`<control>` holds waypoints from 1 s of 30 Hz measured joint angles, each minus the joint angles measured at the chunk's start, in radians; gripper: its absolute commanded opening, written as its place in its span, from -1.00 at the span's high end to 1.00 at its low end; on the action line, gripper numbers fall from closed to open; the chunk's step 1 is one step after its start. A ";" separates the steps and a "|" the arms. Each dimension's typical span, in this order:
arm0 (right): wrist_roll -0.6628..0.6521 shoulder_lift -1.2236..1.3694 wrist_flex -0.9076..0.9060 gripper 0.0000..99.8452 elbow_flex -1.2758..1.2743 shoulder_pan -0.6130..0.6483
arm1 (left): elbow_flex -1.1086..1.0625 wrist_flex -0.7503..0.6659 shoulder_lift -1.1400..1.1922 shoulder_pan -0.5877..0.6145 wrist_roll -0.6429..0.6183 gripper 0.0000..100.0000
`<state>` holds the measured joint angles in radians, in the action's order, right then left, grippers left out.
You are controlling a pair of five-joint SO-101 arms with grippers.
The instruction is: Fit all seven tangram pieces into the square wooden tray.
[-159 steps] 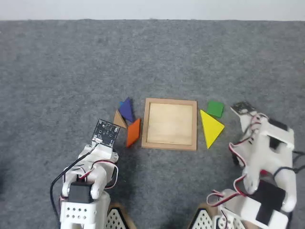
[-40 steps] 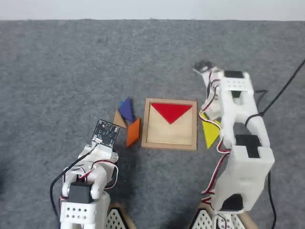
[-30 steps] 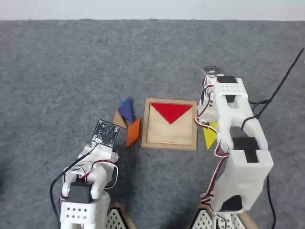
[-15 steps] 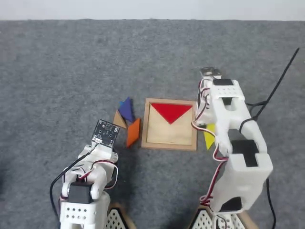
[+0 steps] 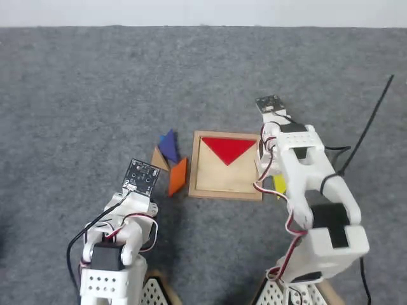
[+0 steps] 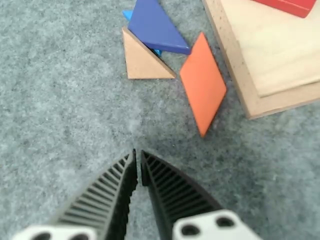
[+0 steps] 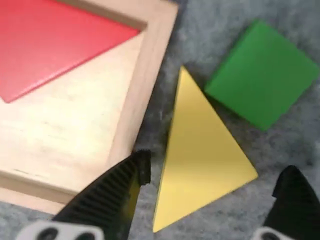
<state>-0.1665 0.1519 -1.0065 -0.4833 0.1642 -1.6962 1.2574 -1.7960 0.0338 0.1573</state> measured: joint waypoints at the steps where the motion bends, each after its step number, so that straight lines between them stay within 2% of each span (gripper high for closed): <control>1: -0.006 0.023 0.000 0.24 0.015 -0.002 | 0.000 0.000 0.000 0.000 0.000 0.97; 14: -0.046 0.092 -0.049 0.25 0.094 -0.002 | 0.000 0.000 0.000 0.000 0.000 0.97; 23: 0.098 0.114 -0.089 0.25 0.107 -0.002 | 0.000 0.000 0.000 0.000 0.000 0.97; 30: 0.084 0.210 -0.190 0.25 0.227 -0.002 | 0.000 0.000 0.000 0.000 0.000 0.97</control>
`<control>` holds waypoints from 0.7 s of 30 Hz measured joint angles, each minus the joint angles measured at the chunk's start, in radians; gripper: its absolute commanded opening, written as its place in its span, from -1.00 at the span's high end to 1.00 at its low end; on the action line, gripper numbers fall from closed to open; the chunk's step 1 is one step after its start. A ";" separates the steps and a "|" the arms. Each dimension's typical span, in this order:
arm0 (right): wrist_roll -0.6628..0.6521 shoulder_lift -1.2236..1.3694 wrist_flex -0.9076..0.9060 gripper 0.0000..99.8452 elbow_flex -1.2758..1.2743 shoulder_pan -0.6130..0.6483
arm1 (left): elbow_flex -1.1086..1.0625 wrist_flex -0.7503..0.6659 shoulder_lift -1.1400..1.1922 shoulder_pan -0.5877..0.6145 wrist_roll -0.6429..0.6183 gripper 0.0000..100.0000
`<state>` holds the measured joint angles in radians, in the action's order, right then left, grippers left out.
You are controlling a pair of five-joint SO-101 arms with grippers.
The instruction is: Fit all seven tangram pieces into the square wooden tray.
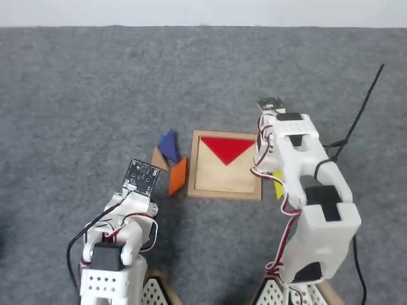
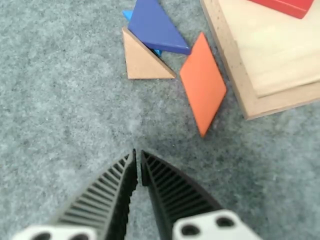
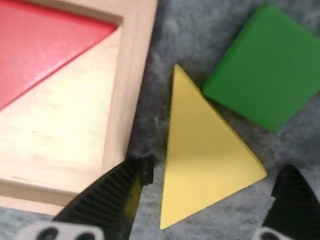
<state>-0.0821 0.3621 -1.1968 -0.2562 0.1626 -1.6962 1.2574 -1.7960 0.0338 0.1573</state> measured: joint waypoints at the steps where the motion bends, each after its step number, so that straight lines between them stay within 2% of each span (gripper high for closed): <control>1: 0.000 0.009 -0.009 0.25 0.012 0.000 | 0.000 0.000 0.000 0.000 0.000 0.97; 9: 0.000 0.015 -0.017 0.25 0.020 0.000 | 0.000 0.000 0.000 0.000 0.000 0.97; 11: 0.000 0.015 -0.017 0.31 0.020 0.000 | 0.000 0.000 0.000 0.000 0.000 0.97; 16: -0.003 0.015 -0.017 0.61 0.020 0.000 | 0.000 0.000 0.000 0.000 0.000 0.97; 21: -0.021 0.014 -0.008 0.59 0.020 -0.003 | 0.000 0.000 0.000 0.000 0.000 0.97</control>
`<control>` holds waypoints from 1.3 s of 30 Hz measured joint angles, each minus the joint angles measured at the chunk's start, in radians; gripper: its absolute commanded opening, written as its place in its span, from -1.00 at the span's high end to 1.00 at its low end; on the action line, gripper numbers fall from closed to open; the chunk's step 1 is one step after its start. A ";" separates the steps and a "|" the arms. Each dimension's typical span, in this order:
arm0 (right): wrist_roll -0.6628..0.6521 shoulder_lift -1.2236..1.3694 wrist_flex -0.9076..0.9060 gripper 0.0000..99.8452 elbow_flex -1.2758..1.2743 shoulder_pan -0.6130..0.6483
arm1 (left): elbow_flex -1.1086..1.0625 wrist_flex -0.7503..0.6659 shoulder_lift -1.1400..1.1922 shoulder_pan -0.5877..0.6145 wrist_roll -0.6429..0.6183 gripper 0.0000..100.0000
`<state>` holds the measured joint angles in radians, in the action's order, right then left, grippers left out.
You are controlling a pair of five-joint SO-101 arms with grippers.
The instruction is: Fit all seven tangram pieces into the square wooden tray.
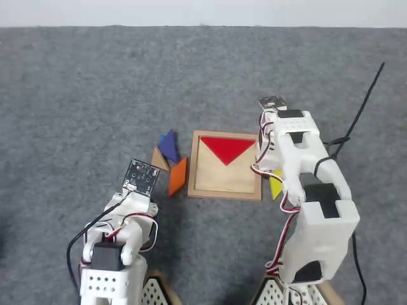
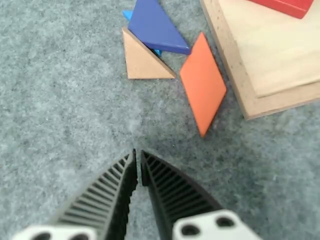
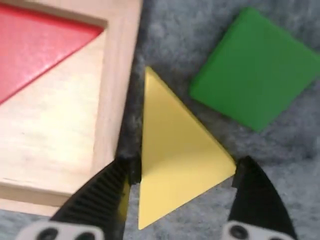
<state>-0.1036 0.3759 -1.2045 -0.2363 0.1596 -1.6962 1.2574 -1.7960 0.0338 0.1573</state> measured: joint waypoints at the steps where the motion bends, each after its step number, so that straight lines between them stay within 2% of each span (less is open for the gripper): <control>1: -0.006 0.000 0.000 0.59 0.000 0.000 | 0.000 0.000 0.000 0.000 0.000 0.97; 5: -0.014 0.000 0.000 0.60 0.000 0.000 | 0.000 0.000 0.000 0.000 0.000 0.97; 9: -0.014 0.000 0.000 0.70 0.000 -0.002 | 0.000 0.000 0.000 0.000 0.000 0.97; 30: -0.029 -0.192 -0.028 0.70 -0.026 -0.077 | 0.000 0.000 0.000 0.000 0.000 0.97; 36: 0.006 -0.310 -0.075 0.70 -0.026 0.072 | 0.000 0.000 0.000 0.000 0.000 0.97; 39: 0.012 -0.321 -0.080 0.66 -0.029 0.097 | 0.000 0.000 0.000 0.000 0.000 0.97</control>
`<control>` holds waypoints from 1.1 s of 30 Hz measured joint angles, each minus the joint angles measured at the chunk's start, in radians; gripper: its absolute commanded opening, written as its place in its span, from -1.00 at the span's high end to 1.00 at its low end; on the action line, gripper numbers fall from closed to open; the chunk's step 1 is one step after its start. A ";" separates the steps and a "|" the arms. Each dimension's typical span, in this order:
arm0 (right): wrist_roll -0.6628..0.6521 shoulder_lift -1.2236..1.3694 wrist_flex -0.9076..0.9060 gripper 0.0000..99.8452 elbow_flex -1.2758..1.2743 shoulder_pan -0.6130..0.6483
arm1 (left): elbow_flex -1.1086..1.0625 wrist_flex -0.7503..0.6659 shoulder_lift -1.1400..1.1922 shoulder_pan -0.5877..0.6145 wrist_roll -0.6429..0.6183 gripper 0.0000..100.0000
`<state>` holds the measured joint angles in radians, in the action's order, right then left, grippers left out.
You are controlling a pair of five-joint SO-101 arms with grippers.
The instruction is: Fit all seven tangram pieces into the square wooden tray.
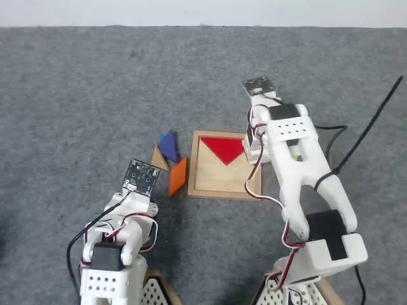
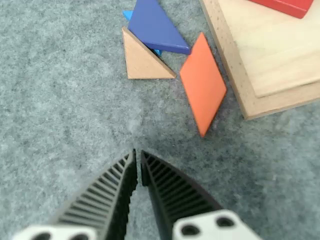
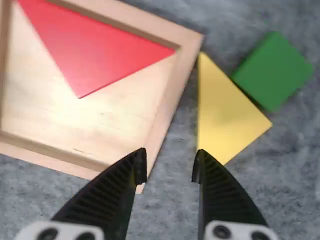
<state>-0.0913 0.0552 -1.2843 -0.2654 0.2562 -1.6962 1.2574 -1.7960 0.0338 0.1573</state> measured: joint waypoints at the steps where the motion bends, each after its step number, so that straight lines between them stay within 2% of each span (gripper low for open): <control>1: 0.000 0.000 0.000 0.64 -0.009 -0.006 | 0.000 0.000 0.000 0.000 0.000 0.97; 5: -0.051 0.000 0.029 0.52 -0.075 -0.064 | 0.000 0.000 0.000 0.000 0.000 0.97; 12: -0.166 0.000 0.199 0.33 -0.210 -0.084 | 0.000 0.000 0.000 0.000 0.000 0.97; 17: -0.245 0.012 0.259 0.33 -0.209 -0.123 | 0.000 0.000 0.000 0.000 0.000 0.97; 24: -0.400 0.181 0.267 0.33 -0.129 -0.140 | 0.000 0.000 0.000 0.000 0.000 0.97; 30: -0.427 0.250 0.265 0.34 -0.058 -0.137 | 0.000 0.000 0.000 0.000 0.000 0.97; 33: -0.431 0.267 0.265 0.49 -0.043 -0.137 | 0.000 0.000 0.000 0.000 0.000 0.97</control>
<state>-0.5224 0.3222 -1.0188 -0.3084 0.1197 -1.6962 1.2574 -1.7960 0.0338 0.1573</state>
